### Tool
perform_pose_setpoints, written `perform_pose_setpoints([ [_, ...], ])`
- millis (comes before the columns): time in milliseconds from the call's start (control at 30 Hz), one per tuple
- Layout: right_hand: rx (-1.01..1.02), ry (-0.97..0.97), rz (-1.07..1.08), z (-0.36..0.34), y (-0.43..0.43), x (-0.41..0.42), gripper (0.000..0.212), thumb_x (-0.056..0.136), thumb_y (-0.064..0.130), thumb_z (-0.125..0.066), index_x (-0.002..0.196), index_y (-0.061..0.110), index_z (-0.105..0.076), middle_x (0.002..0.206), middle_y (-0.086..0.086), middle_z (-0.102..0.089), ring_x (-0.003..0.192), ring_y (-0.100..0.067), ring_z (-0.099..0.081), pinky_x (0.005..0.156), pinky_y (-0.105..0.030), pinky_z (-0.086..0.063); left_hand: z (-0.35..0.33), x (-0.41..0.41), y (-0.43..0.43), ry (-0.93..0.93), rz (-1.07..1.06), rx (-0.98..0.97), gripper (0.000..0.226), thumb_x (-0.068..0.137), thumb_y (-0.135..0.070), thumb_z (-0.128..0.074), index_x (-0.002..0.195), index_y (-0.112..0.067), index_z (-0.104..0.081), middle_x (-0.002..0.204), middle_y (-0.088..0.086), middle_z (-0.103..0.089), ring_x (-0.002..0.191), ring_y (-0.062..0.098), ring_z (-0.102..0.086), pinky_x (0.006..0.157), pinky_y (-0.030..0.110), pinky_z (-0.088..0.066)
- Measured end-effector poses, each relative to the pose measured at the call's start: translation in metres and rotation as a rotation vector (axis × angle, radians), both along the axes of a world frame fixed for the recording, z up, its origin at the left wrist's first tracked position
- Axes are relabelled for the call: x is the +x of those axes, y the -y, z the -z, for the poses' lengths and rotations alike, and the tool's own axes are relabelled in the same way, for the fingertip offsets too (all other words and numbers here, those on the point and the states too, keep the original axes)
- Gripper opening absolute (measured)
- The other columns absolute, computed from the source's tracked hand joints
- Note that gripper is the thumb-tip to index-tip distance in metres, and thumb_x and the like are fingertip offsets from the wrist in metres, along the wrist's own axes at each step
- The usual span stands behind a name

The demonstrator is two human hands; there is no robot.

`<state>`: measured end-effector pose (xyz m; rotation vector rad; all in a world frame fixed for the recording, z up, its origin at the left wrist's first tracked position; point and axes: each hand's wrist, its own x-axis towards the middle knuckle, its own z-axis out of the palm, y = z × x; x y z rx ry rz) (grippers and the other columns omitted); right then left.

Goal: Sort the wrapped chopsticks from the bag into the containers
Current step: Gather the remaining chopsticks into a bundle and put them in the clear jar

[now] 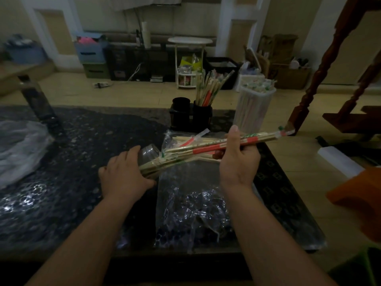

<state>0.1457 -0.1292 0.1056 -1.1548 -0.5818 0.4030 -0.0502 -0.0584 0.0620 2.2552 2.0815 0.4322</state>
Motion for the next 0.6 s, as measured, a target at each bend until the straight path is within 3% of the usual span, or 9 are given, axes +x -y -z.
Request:
perform_pose_setpoints([
  [67, -0.012, 0.001, -0.028, 0.0, 0.0, -0.001, 0.026, 0.096, 0.027, -0.062, 0.071, 0.019, -0.061, 0.061, 0.013, -0.066, 0.062, 0.003, -0.063, 0.058, -0.014, -0.049, 0.0, 0.001, 0.001, -0.008, 0.013, 0.012, 0.105, 0.063, -0.06, -0.078, 0.149, -0.035, -0.024, 0.143, -0.003, -0.044, 0.128, 0.025, -0.042, 0.098, 0.046, -0.036],
  [167, -0.046, -0.007, -0.06, 0.0, -0.002, -0.001, 0.019, 0.092, 0.025, -0.069, 0.077, 0.013, -0.067, 0.07, -0.001, -0.07, 0.064, -0.013, -0.068, 0.059, -0.023, -0.054, 0.0, 0.002, 0.002, -0.004, 0.032, 0.029, 0.103, 0.064, -0.06, -0.077, 0.149, -0.036, -0.025, 0.143, -0.003, -0.044, 0.128, 0.025, -0.041, 0.098, 0.045, -0.036],
  [333, -0.088, -0.016, -0.069, 0.005, -0.005, 0.002, 0.025, 0.088, 0.027, -0.073, 0.084, 0.003, -0.069, 0.077, -0.012, -0.072, 0.068, -0.019, -0.07, 0.065, -0.03, -0.059, 0.001, 0.001, 0.004, 0.005, 0.069, 0.058, 0.1, 0.064, -0.059, -0.077, 0.147, -0.036, -0.028, 0.141, -0.004, -0.045, 0.128, 0.024, -0.041, 0.098, 0.046, -0.036],
  [433, -0.138, 0.023, -0.153, 0.006, -0.007, 0.002, 0.02, 0.087, 0.029, -0.074, 0.077, 0.012, -0.069, 0.072, -0.005, -0.071, 0.068, -0.016, -0.069, 0.067, -0.031, -0.059, 0.002, 0.001, 0.004, 0.012, 0.081, 0.064, 0.099, 0.064, -0.058, -0.078, 0.147, -0.036, -0.029, 0.141, -0.004, -0.045, 0.129, 0.023, -0.04, 0.099, 0.047, -0.034],
  [533, -0.266, 0.1, -0.332, 0.006, -0.009, 0.001, 0.015, 0.086, 0.025, -0.075, 0.078, 0.02, -0.064, 0.067, 0.009, -0.067, 0.059, 0.002, -0.063, 0.057, -0.013, -0.049, 0.001, 0.002, 0.003, 0.019, 0.089, 0.07, 0.098, 0.065, -0.056, -0.078, 0.147, -0.036, -0.029, 0.141, -0.004, -0.045, 0.129, 0.023, -0.04, 0.1, 0.046, -0.034],
  [600, -0.279, 0.075, -0.326, 0.008, -0.011, 0.002, 0.016, 0.089, 0.021, -0.071, 0.078, 0.018, -0.059, 0.064, 0.01, -0.06, 0.052, -0.002, -0.056, 0.053, -0.02, -0.044, 0.001, 0.002, 0.004, 0.011, 0.087, 0.073, 0.098, 0.065, -0.055, -0.078, 0.147, -0.036, -0.028, 0.141, -0.005, -0.045, 0.128, 0.022, -0.04, 0.099, 0.046, -0.034],
])
